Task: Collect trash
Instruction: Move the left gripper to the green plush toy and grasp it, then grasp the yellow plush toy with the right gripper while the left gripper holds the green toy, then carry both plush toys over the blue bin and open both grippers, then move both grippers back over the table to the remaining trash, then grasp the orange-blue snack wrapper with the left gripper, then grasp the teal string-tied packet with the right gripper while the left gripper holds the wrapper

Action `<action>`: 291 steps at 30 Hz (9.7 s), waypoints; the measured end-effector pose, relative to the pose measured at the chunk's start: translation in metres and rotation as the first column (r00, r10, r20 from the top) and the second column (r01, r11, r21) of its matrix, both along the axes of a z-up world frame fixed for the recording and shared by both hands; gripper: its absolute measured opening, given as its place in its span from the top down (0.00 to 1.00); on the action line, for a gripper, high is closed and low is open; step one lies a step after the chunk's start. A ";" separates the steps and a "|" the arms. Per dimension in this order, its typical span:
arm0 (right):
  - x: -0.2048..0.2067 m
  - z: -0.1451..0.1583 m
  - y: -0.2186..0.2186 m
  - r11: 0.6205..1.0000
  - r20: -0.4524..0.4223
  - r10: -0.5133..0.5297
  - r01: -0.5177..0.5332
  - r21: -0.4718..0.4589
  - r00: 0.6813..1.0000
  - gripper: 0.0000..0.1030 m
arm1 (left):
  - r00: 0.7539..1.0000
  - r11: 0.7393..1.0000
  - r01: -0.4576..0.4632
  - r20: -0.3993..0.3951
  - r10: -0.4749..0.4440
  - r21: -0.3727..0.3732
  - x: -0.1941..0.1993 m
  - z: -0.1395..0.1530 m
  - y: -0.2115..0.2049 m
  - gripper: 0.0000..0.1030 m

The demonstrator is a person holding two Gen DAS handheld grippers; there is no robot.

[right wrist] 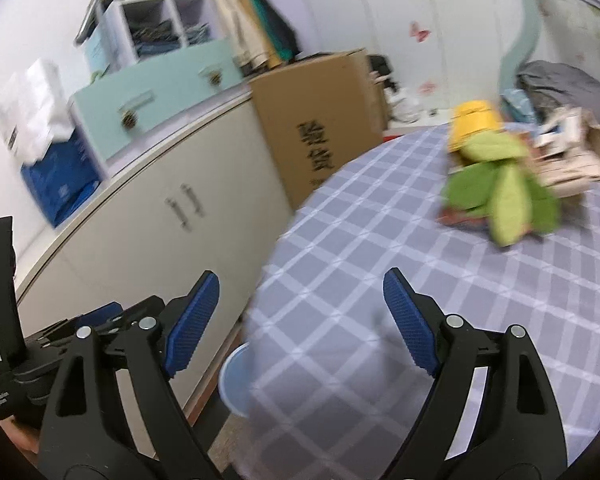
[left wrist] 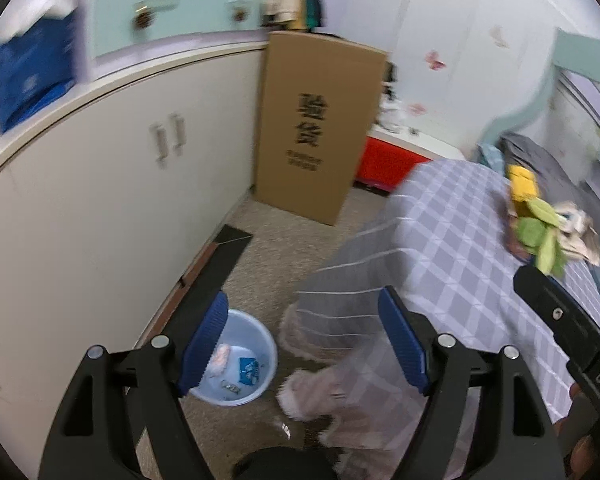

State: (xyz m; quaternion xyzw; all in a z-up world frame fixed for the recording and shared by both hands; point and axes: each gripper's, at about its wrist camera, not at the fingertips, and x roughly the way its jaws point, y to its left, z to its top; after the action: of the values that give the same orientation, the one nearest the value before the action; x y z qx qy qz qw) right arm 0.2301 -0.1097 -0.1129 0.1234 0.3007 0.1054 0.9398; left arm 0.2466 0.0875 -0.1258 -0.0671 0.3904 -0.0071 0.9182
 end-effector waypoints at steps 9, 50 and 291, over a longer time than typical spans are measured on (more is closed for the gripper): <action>-0.010 0.012 -0.124 0.977 0.028 -0.213 0.213 -0.001 0.977 0.17 | 0.965 0.964 0.256 0.040 -0.259 0.064 0.018 0.029 -0.135 0.22; 0.003 -0.003 -0.250 0.912 0.035 -0.406 0.402 0.088 0.913 0.12 | 0.913 0.917 0.398 0.091 -0.397 0.007 0.094 0.023 -0.271 0.81; 0.182 -0.021 -0.160 0.960 -0.304 -0.218 0.147 -0.239 0.928 0.80 | 0.978 0.971 0.203 -0.016 -0.206 -0.125 0.118 0.006 -0.107 0.81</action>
State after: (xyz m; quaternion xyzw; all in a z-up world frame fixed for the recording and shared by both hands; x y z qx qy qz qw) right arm 0.4125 -0.2696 -0.1341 0.0660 0.4491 -0.0374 0.8903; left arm 0.3647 -0.0190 -0.1197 -0.0828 0.4074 -0.1246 0.9009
